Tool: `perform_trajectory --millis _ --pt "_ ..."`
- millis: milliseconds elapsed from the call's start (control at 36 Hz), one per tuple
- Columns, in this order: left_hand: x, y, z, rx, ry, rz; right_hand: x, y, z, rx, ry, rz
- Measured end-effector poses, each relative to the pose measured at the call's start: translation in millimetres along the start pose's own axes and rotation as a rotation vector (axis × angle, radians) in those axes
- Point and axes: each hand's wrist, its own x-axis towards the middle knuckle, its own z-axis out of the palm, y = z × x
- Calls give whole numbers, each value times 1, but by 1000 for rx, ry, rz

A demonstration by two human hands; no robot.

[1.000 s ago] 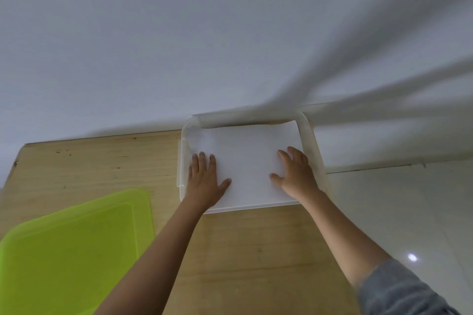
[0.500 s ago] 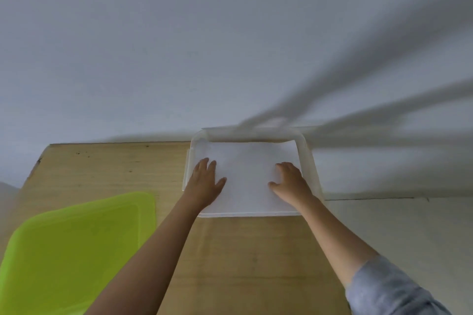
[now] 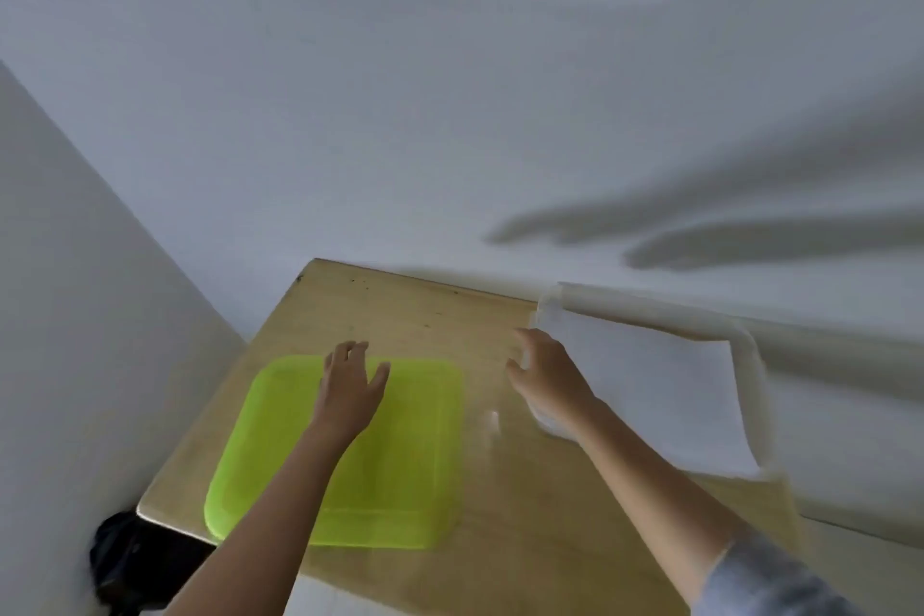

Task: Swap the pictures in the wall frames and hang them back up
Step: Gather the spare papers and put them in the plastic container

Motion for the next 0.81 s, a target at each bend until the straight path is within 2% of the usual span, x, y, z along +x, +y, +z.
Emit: perform_trajectory --millis 139,250,306,417,611,806 --pt "-22 -115 -31 20 38 -263 -1 -37 87 7 -19 12" --pt "-46 -177 -37 -12 -21 -365 -11 -47 146 -13 11 254" --pt "-52 -189 -34 -30 -53 -316 -19 -48 160 -41 90 349" --pt "-58 -202 -33 -36 -44 -248 -36 -63 185 -48 225 425" --pt "-81 -190 -25 -75 13 -188 -62 -68 195 30 259 459" --pt "-55 -173 -35 -130 44 -321 -53 -75 184 92 296 408"
